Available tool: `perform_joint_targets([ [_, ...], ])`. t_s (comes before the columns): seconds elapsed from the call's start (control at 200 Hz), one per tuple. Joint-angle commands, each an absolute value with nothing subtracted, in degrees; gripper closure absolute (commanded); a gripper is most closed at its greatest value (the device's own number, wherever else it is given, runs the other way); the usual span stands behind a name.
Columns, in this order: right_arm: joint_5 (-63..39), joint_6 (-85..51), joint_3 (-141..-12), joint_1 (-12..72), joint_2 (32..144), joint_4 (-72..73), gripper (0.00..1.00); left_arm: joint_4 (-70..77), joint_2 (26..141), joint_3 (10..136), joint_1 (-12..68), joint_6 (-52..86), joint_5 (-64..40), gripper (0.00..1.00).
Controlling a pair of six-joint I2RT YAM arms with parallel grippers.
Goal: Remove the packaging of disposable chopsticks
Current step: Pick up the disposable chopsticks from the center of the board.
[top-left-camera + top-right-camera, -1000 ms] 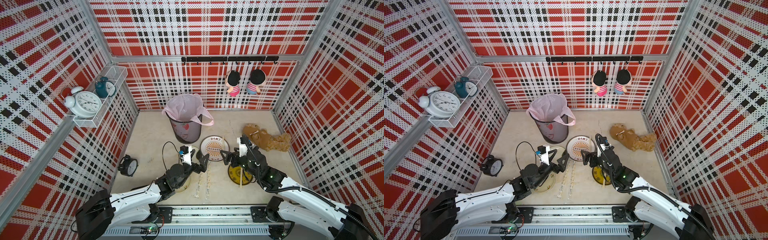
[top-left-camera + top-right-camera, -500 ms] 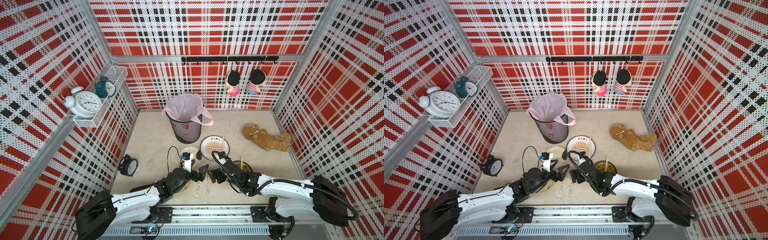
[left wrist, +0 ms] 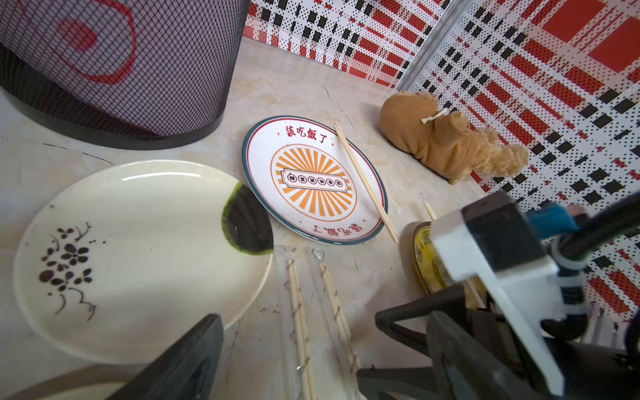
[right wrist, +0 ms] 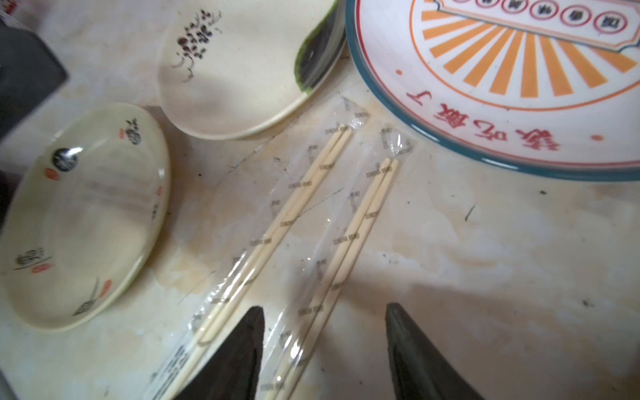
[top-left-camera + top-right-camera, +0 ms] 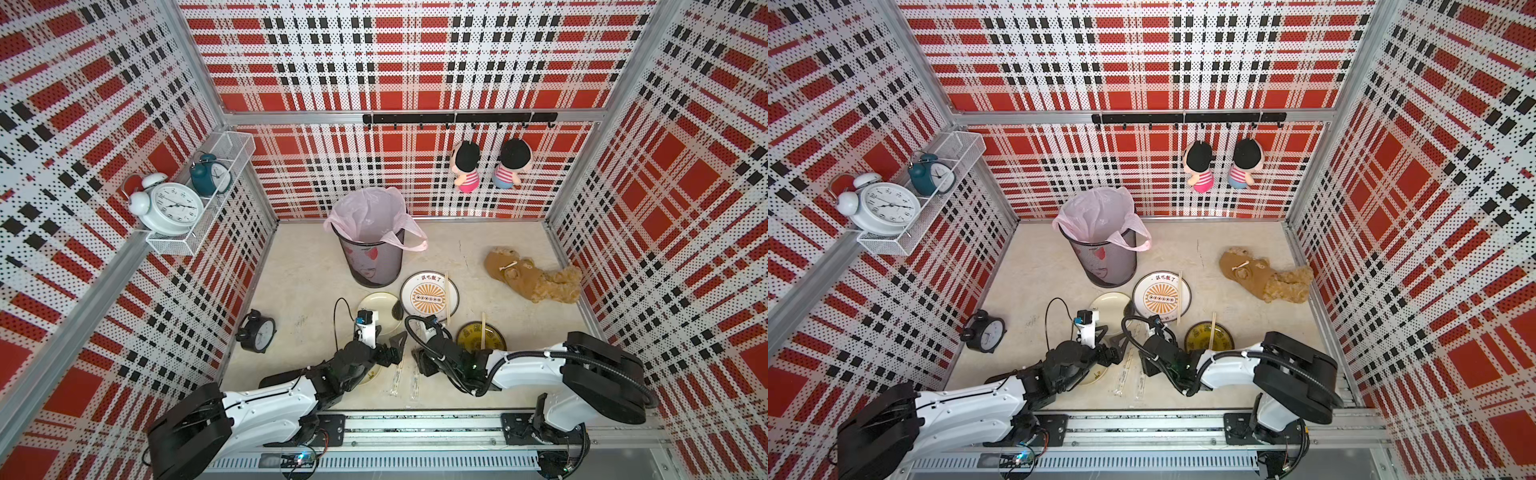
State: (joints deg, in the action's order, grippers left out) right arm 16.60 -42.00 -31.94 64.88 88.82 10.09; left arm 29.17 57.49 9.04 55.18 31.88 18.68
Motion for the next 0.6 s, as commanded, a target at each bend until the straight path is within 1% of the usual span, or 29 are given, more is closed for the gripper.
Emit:
perform_joint_targets([
  [0.0, 18.88, -42.82, -34.53, 65.40, 90.20, 9.91, 0.44, 27.78, 57.87, 10.46, 55.63, 31.90, 22.07, 0.05],
  [0.045, 19.56, -42.60, -35.67, 65.40, 90.84, 7.38, 0.46, 27.69, 58.37, 10.46, 55.62, 31.90, 22.23, 0.04],
  [0.09, 19.87, -41.93, -37.13, 65.39, 91.95, 4.56, 0.51, 27.73, 58.66, 10.46, 55.63, 31.90, 22.24, 0.05],
  [0.2, 18.82, -41.66, -37.99, 65.40, 94.06, 4.00, 0.60, 27.73, 58.58, 10.59, 56.71, 31.91, 22.48, 0.03],
  [0.346, 21.45, -42.19, -38.71, 65.39, 95.19, -0.33, 0.67, 27.69, 58.77, 10.94, 57.72, 31.73, 23.50, 0.03],
  [0.486, 24.01, -42.47, -37.13, 65.33, 93.18, -2.35, 0.74, 27.77, 59.80, 11.51, 58.57, 31.48, 24.25, 0.03],
  [0.596, 22.92, -40.52, -35.57, 63.63, 90.65, -1.92, 0.78, 28.08, 60.75, 11.91, 59.45, 31.55, 24.78, 0.03],
])
